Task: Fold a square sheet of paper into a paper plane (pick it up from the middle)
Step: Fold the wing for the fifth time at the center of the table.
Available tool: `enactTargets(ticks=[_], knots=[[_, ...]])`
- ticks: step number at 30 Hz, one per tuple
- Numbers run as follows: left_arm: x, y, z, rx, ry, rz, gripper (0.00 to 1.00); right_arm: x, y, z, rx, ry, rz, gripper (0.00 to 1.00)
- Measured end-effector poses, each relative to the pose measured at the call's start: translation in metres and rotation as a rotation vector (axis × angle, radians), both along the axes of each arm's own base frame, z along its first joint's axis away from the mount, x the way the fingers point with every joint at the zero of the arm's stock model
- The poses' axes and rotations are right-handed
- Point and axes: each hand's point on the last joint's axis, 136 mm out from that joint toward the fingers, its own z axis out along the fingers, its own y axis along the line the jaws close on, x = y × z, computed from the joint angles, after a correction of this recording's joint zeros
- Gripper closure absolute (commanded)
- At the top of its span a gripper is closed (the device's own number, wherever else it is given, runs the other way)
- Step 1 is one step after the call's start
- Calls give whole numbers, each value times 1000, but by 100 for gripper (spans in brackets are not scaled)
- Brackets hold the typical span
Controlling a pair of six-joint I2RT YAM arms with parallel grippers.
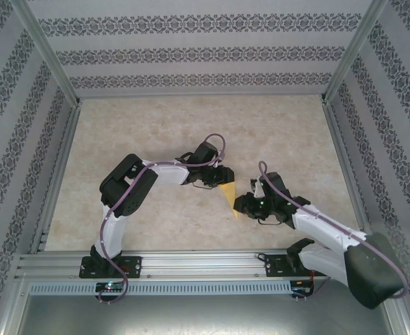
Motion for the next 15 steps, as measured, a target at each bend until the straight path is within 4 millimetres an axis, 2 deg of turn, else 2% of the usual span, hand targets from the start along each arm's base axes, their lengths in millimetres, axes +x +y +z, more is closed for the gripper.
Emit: enactTargets(ticks=[4,7,11,14,15], knots=[[1,-2,0,-4,2,-4,61,26,18,6,29,-8,16,81],[1,-2,0,-6,2,-6,61,38,26,-3,32,14,27,82],[1,-2,0,-6,2,-6,61,33,28,-26,23,71,40,82],[1,-2,0,-6,2,-5,61,16,20,-45,1,122,43,82],[1,-2,0,-6,3,-5,61,14,19,-45,7,112,44,82]])
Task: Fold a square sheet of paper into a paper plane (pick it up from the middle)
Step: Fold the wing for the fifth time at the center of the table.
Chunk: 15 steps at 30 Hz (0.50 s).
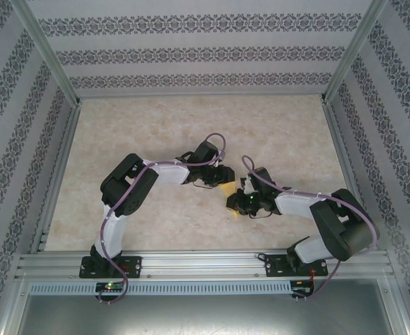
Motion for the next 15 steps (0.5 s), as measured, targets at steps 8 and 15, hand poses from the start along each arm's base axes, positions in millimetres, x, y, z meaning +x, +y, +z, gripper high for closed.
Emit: enactTargets(ticks=[8,15], knots=[[0,0,0,1,-1,1,61,-29,-15,0,16,-33,-1,80],[0,0,0,2,-2,2,61,-46,-30,7,-25,-35,-26,75]])
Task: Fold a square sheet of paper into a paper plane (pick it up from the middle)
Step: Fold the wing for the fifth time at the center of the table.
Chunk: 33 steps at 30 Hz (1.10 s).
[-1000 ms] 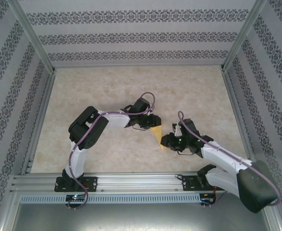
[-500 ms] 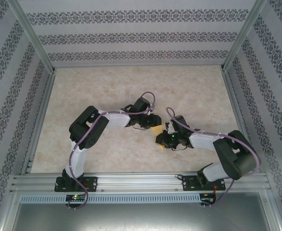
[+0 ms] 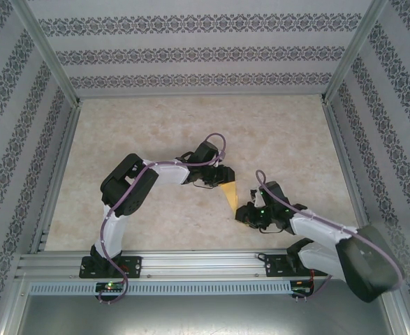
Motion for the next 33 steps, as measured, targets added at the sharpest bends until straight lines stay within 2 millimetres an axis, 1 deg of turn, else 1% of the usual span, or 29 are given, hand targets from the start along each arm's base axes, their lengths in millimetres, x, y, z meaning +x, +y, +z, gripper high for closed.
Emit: enactTargets(ticks=[2,3,8,11,16,22,25,30,33], knots=[[0,0,0,0,0,0,61,2,-3,7,-6,-32,-11,72],[0,0,0,0,0,0,61,4,-3,11,-7,-48,-17,73],[0,0,0,0,0,0,61,26,4,36,9,-118,-27,76],[0,0,0,-1,2,2,61,40,12,40,21,-130,-26,80],[0,0,0,-1,3,2,61,51,22,29,28,-94,-15,80],[0,0,0,-1,3,2,61,64,35,26,57,-83,3,80],[0,0,0,-1,3,2,61,69,40,20,64,-69,14,80],[0,0,0,-1,3,2,61,65,41,-5,56,-3,24,82],[0,0,0,-1,3,2,61,63,42,-5,72,-18,30,82]])
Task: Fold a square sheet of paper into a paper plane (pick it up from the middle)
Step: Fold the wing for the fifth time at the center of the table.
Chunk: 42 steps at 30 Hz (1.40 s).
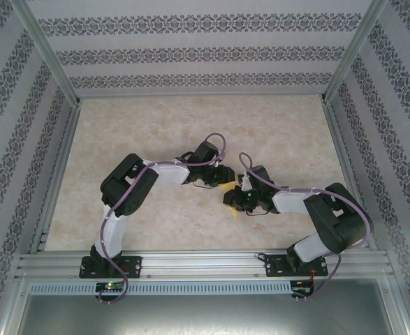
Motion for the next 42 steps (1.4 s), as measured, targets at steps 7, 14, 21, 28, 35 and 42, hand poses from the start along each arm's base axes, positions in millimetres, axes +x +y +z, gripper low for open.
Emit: enactTargets(ticks=[7,14,21,28,35,42], knots=[[0,0,0,0,0,0,60,-14,-7,2,28,-51,-2,81],[0,0,0,0,0,0,61,-40,-22,2,5,-19,-14,79],[0,0,0,0,0,0,61,-58,-37,8,-41,6,-33,76],[0,0,0,0,0,0,60,-38,-28,30,-45,-30,-22,78],[0,0,0,-1,1,-1,59,-6,-6,38,-12,-63,-2,80],[0,-1,1,-3,1,-3,58,-18,-6,-4,-56,32,36,92]])
